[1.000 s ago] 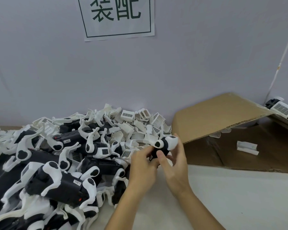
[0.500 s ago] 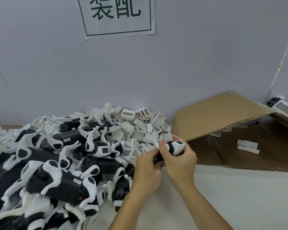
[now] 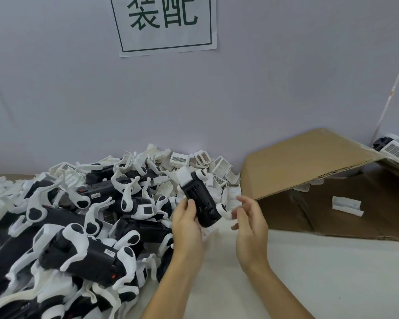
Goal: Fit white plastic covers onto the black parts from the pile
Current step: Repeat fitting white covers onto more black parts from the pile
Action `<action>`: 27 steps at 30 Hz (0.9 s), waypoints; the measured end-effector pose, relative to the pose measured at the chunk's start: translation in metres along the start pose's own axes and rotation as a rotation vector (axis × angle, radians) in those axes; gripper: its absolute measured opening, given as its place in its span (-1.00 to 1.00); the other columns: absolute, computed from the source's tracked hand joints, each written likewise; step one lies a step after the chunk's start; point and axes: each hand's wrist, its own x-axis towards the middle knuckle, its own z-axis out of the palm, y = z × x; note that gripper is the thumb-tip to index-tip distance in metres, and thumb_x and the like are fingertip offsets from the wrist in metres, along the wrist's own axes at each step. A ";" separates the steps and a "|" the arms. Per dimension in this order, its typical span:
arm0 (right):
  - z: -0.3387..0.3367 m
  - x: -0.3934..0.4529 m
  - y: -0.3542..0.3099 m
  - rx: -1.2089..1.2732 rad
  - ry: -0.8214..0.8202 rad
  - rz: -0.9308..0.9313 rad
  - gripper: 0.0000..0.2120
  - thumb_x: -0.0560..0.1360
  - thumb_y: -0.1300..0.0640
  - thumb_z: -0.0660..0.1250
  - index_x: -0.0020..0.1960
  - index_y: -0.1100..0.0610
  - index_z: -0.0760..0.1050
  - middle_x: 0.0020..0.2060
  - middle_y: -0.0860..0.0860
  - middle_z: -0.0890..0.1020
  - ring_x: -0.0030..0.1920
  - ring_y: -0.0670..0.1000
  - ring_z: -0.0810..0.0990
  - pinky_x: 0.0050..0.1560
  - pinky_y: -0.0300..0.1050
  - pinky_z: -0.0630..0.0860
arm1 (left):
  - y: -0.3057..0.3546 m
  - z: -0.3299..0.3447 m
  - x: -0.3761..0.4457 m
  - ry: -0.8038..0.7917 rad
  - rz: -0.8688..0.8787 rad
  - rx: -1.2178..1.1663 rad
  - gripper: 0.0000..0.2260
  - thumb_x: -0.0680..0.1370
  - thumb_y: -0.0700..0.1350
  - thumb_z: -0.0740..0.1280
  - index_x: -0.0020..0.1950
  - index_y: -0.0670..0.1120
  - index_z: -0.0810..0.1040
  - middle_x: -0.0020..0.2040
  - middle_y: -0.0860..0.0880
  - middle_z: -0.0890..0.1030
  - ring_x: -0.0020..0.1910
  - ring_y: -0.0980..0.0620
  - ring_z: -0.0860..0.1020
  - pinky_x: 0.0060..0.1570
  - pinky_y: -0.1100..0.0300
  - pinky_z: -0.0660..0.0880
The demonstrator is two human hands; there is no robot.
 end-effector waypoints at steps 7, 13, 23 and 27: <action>0.000 -0.003 0.000 0.058 -0.155 0.140 -0.74 0.61 0.27 0.14 0.00 0.16 0.61 -0.34 0.08 0.63 -0.34 0.10 0.62 -0.33 -0.12 0.49 | 0.012 -0.001 0.000 0.030 -0.073 0.066 -0.60 0.48 0.00 0.50 0.20 -0.20 0.56 -0.09 -0.07 0.71 -0.04 -0.08 0.68 0.13 -0.07 0.58; 0.002 -0.003 -0.008 0.199 -0.377 0.313 -0.74 0.38 0.21 0.24 0.03 0.20 0.57 -0.30 0.23 0.64 -0.35 0.17 0.65 -0.35 -0.14 0.52 | 0.024 -0.001 -0.003 -0.034 -0.184 -0.150 -0.67 0.56 -0.05 0.37 0.21 -0.24 0.50 -0.11 -0.19 0.60 -0.24 -0.10 0.61 -0.18 0.03 0.54; 0.010 -0.010 -0.010 0.254 -0.399 0.260 -0.65 0.47 0.14 0.35 0.26 0.08 0.53 -0.18 0.12 0.65 -0.29 0.13 0.64 -0.30 -0.12 0.52 | 0.019 -0.003 0.000 -0.047 -0.097 0.029 -0.74 0.72 -0.10 0.11 0.28 -0.13 0.53 0.04 -0.20 0.70 0.00 -0.20 0.66 0.08 -0.14 0.56; 0.014 -0.011 -0.008 0.209 -0.361 0.261 -0.75 0.57 0.24 0.38 0.22 0.06 0.53 -0.17 0.12 0.67 -0.32 0.08 0.64 -0.31 -0.13 0.53 | 0.015 -0.004 0.003 -0.019 -0.097 0.088 -0.73 0.72 -0.07 0.13 0.38 0.00 0.50 0.25 -0.15 0.62 0.28 -0.28 0.54 0.28 -0.30 0.46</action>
